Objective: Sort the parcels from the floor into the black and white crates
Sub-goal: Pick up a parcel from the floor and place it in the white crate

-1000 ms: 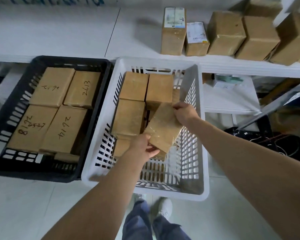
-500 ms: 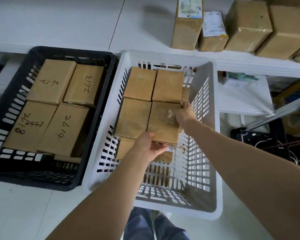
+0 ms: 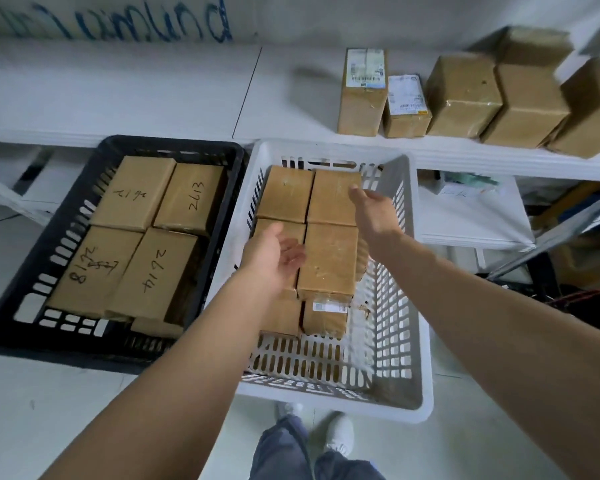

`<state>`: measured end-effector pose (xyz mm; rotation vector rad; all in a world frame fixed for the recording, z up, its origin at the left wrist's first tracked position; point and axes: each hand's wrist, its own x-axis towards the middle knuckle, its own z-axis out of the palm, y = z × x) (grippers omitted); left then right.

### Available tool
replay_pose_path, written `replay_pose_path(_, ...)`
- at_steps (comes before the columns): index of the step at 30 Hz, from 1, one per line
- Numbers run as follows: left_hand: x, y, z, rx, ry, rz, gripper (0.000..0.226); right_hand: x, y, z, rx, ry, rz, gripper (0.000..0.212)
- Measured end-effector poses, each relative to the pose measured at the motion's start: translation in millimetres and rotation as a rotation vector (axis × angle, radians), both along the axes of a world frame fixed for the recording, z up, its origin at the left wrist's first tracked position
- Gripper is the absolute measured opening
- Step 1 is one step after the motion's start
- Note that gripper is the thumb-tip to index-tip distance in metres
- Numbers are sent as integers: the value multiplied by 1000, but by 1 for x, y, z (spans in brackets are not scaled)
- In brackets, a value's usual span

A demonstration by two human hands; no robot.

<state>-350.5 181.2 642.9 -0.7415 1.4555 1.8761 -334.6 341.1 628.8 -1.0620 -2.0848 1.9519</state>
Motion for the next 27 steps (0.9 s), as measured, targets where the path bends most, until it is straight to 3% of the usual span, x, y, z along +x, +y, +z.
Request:
replay_pose_path(5, 10, 12, 39, 114, 274, -77, 48, 24, -12, 39, -23, 158, -91, 47)
replay_pose_path(7, 16, 24, 55, 166, 350, -126, 47, 40, -10, 56, -64, 240, -165, 35)
replay_pose_path(8, 20, 31, 63, 201, 368, -146, 46, 50, -8, 63, -76, 280, -208, 29)
replay_pose_path(15, 70, 85, 101, 339, 472, -526, 43, 142, -3, 103, -57, 445, -504, 39)
replay_pose_path(22, 197, 134, 96, 478, 420, -1041, 53, 290, -3, 113, 91, 330, -998, 34)
replay_pose_path(27, 335, 148, 94, 582, 274, -1403, 51, 435, -23, 113, 192, 253, -1395, 60)
